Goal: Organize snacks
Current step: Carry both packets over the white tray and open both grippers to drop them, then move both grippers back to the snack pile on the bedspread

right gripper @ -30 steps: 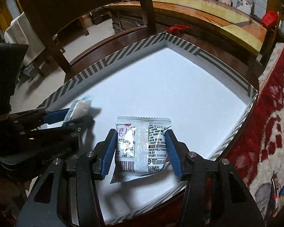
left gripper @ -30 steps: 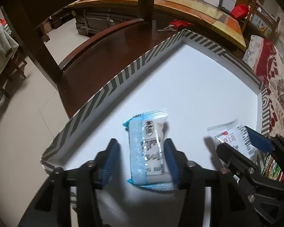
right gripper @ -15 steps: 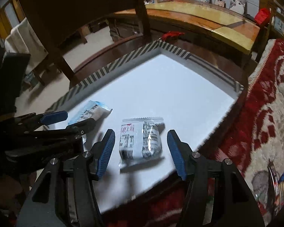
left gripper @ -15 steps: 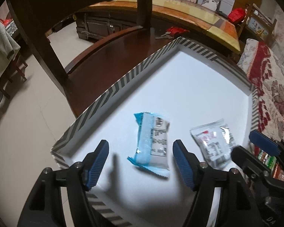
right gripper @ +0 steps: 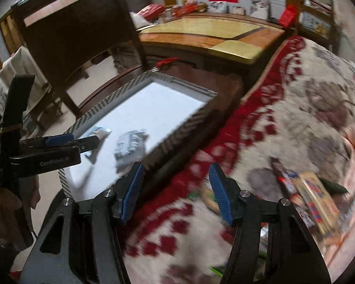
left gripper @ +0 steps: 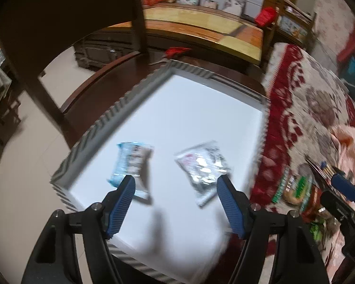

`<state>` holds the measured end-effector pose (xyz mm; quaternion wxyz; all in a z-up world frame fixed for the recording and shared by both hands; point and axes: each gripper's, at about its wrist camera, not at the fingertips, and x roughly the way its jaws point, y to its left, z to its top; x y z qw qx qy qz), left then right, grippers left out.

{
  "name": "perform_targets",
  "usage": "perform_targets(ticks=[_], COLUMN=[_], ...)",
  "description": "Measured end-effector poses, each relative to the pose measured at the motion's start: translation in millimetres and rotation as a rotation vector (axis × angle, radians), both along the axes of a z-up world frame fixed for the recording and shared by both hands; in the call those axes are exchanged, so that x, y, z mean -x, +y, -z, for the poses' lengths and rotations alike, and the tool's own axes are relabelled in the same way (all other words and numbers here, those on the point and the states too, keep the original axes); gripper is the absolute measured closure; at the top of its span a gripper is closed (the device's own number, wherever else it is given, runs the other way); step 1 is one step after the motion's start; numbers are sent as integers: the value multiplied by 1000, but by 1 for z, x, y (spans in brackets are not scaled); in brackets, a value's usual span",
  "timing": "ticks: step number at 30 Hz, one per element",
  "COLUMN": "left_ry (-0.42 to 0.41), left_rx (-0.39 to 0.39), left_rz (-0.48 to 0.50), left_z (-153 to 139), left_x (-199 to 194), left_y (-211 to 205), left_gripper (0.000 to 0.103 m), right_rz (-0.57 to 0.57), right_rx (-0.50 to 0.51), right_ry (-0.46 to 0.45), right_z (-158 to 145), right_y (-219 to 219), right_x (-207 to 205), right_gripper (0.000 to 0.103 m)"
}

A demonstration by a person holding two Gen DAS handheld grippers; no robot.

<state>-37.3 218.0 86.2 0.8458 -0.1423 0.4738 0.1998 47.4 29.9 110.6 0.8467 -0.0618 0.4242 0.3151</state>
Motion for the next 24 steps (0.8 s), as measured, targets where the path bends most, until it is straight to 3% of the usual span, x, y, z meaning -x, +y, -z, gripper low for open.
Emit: perform_targets(ticks=[14,24], left_ry=[23,56], left_rx=[-15,9], left_rz=[135,226], left_z=[2,14], left_x=[-20,-35], left_y=[-73,-111], left_gripper=[28,27], right_rz=[227,296], right_rx=[-22,-26], right_ry=[8,35], right_z=[5,20], right_y=[-138,-185], right_x=[18,31], right_gripper=[46,45])
